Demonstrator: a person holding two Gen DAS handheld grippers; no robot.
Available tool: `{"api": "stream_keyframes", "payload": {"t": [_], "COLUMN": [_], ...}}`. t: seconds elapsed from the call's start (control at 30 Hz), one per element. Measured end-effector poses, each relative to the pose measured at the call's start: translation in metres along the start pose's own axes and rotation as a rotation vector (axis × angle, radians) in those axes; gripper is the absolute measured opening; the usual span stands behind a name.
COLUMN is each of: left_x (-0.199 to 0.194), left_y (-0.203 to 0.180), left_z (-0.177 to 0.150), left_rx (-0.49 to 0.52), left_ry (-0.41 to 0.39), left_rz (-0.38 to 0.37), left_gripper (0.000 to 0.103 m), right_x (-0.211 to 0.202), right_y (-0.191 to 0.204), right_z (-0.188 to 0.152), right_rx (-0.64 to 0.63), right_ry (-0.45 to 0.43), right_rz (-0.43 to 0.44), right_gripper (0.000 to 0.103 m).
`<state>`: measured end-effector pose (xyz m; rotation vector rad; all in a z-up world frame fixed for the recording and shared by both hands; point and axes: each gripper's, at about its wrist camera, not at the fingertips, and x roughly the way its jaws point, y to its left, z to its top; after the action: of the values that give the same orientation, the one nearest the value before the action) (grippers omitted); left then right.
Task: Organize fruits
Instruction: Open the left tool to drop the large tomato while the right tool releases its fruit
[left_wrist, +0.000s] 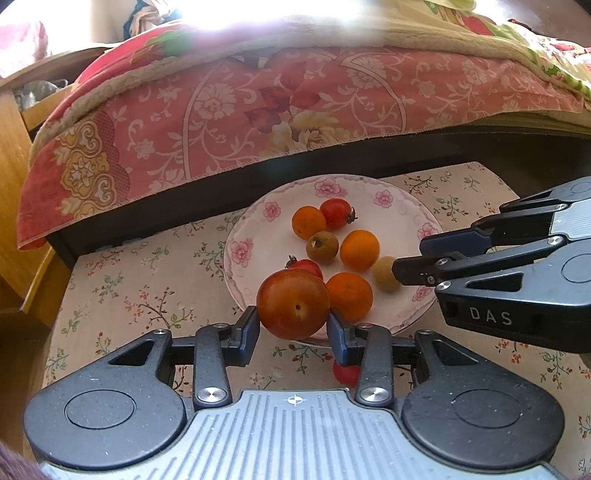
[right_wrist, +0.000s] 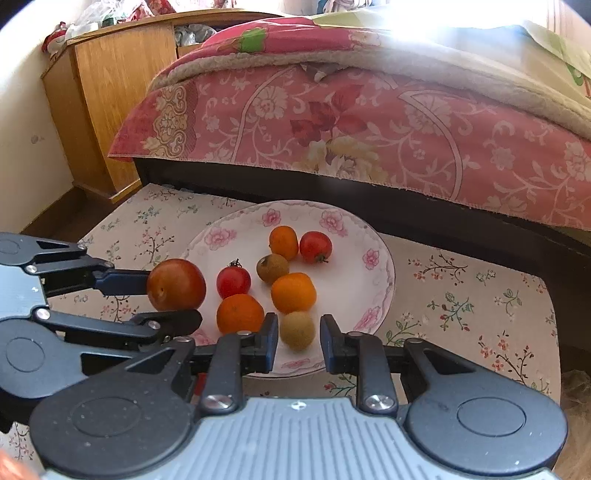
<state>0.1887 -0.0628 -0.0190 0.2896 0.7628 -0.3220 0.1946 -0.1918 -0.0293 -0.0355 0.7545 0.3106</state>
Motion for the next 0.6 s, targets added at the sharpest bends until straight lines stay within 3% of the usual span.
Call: {"api": "stream_keyframes", "payload": {"t": [0.6], "left_x": [-0.019], "left_y": [0.004], "left_z": [-0.006], "left_rx": [-0.004], "left_ry": [-0.022], "left_rz": [-0.004], "left_gripper": [0.049], "right_x": [-0.016], "right_y": [0.008], "right_z": [-0.004], "right_rx": [-0.009], "right_ry": [0.005], "right_rz": [0.041], "right_gripper": [0.029]}}
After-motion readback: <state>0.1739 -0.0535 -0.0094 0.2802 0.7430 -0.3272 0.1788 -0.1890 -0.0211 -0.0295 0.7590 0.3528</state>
